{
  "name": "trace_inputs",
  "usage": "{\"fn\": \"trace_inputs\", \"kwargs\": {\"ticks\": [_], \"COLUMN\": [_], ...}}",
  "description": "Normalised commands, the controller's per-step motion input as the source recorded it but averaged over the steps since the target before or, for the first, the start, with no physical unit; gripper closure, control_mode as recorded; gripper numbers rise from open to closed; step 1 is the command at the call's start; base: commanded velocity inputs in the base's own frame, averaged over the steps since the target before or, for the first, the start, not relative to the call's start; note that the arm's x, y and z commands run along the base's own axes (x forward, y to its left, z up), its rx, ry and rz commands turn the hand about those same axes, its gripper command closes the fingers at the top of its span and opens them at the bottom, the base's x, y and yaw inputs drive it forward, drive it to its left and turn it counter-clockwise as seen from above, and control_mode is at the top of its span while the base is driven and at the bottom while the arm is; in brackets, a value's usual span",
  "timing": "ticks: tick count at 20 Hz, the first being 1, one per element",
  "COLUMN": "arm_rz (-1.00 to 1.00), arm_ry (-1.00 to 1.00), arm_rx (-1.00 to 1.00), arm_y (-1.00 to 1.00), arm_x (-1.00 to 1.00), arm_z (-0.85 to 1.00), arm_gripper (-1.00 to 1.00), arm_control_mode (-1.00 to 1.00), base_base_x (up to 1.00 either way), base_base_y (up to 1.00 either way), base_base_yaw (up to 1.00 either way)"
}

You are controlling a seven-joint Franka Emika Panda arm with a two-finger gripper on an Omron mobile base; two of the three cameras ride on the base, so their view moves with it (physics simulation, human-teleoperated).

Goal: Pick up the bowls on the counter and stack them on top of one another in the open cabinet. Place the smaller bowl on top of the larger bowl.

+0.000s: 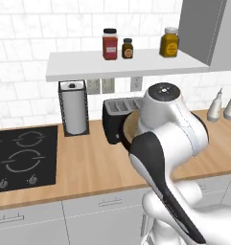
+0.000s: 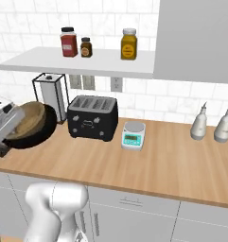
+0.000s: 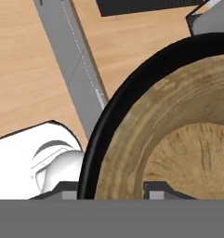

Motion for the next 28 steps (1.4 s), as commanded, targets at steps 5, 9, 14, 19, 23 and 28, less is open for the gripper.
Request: {"fn": "trace_inputs", "kwargs": {"ticks": [5,9,14,19,23,28], "arm_rz": [0.08,0.04,0.06,0.10,0.05,0.04], "arm_ry": [0.00,0.00,-0.19,-0.16,0.00,0.00], "arm_rx": [-0.05,-0.05,-0.14,-0.09,0.00,0.00], "arm_y": [0.33,0.16,0.10,0.08,0.09,0.20], "arm_x": [-0.03,0.08,0.35,0.95,1.00,1.00], "arm_z": [1.00,1.00,0.83,0.20,0.00,0.00], "arm_gripper": [1.00,1.00,1.00,1.00,1.00,1.00], "arm_control_mode": [-1.00,-1.00,-1.00,-1.00,-1.00,-1.00], "base_base_x": [0.00,0.00,0.00,0.00,0.00,0.00], "base_base_y": [0.00,0.00,0.00,0.00,0.00,0.00], "base_base_yaw": [0.00,0.00,0.00,0.00,0.00,0.00]}}
